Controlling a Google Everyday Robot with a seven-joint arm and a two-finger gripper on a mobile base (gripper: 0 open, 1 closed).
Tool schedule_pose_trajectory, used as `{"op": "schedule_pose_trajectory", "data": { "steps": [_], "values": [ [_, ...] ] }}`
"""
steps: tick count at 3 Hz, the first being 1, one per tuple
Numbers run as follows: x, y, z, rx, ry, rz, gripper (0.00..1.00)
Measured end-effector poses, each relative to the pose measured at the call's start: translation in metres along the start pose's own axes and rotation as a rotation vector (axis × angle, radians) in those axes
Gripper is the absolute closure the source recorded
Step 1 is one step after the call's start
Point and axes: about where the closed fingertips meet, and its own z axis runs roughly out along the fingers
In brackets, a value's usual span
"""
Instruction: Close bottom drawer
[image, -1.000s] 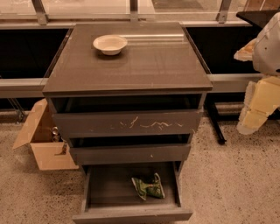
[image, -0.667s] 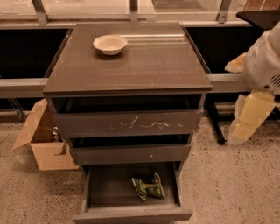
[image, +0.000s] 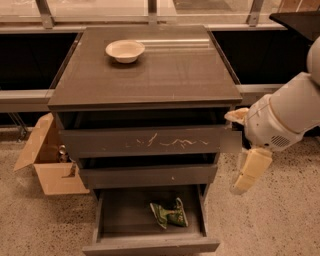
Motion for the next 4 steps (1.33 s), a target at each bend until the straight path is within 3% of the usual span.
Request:
{"op": "schedule_pose_trajectory", "data": {
  "steps": [1, 2, 3, 4],
  "values": [
    [-0.002, 0.001, 0.001, -0.001, -0.004, -0.003, 0.0],
    [0.002, 0.007, 0.021, -0.04, -0.008, -0.032, 0.0],
    [0.019, 0.02, 0.067, -0.13, -0.014, -0.051, 0.0],
    [0.05, 0.044, 0.149, -0.246, -0.003, -0.072, 0.0]
  ]
}}
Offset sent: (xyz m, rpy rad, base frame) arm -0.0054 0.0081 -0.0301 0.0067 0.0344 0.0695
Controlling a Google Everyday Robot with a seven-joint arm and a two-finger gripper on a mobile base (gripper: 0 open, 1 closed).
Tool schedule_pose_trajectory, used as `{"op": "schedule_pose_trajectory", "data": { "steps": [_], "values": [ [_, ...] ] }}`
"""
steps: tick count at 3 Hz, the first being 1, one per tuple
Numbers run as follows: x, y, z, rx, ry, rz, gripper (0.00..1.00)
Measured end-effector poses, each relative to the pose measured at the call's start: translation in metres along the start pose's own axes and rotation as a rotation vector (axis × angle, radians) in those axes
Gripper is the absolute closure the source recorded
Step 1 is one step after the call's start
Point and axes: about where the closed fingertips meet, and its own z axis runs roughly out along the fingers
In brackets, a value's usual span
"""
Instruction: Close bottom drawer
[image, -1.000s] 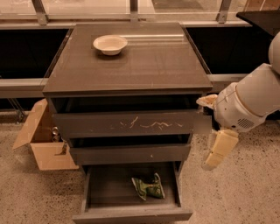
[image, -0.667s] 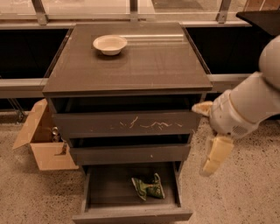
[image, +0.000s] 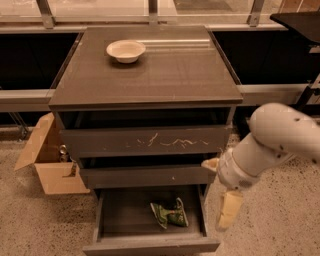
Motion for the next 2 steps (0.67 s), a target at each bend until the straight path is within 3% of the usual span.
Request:
{"op": "schedule_pose_trajectory", "data": {
  "steps": [1, 2],
  "values": [
    [0.021, -0.0017, 0.0656, -0.057, -0.046, 0.017, 0.0],
    [0.0211, -0.0017, 0.0658, -0.057, -0.046, 0.016, 0.0]
  ]
}}
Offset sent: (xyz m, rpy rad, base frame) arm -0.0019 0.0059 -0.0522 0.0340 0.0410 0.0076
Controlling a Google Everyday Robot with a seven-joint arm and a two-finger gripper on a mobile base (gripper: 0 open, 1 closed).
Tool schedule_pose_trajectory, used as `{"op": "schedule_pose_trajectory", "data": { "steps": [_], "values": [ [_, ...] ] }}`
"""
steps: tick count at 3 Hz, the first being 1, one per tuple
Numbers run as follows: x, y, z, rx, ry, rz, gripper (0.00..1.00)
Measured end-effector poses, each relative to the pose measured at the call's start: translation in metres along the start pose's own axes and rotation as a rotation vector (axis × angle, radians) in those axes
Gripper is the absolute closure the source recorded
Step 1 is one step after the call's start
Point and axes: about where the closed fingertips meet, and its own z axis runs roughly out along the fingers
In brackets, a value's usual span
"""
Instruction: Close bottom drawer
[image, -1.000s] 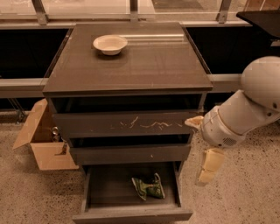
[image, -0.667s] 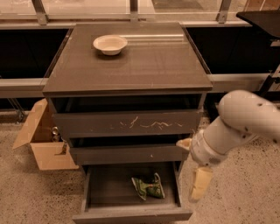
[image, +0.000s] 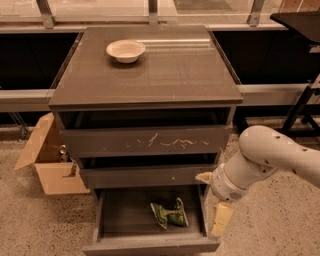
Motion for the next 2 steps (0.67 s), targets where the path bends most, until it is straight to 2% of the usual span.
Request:
{"op": "schedule_pose_trajectory", "data": {
  "steps": [1, 2],
  "values": [
    [0.004, -0.002, 0.02, -0.03, 0.007, -0.032, 0.0],
    [0.023, -0.01, 0.072, -0.087, 0.025, -0.049, 0.0]
  ]
}}
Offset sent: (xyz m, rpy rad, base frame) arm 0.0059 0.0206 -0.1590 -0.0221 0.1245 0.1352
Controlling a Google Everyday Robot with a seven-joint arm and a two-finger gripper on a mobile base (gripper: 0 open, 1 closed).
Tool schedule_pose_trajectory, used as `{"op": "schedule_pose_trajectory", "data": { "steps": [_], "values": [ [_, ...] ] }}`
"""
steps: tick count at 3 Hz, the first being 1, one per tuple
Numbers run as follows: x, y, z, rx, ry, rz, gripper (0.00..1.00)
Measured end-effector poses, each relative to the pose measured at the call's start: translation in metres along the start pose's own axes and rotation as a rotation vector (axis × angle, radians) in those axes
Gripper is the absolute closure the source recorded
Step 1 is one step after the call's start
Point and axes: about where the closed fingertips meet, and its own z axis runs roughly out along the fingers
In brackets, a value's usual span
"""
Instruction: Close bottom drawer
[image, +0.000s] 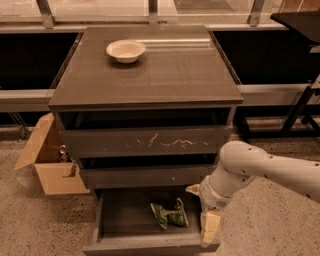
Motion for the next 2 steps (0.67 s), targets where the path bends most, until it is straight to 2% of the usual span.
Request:
{"op": "schedule_pose_trajectory", "data": {
  "steps": [1, 2],
  "values": [
    [0.027, -0.006, 0.063, -0.044, 0.003, -0.018, 0.16],
    [0.052, -0.013, 0.118, -0.054, -0.02, -0.031, 0.4]
  ]
}}
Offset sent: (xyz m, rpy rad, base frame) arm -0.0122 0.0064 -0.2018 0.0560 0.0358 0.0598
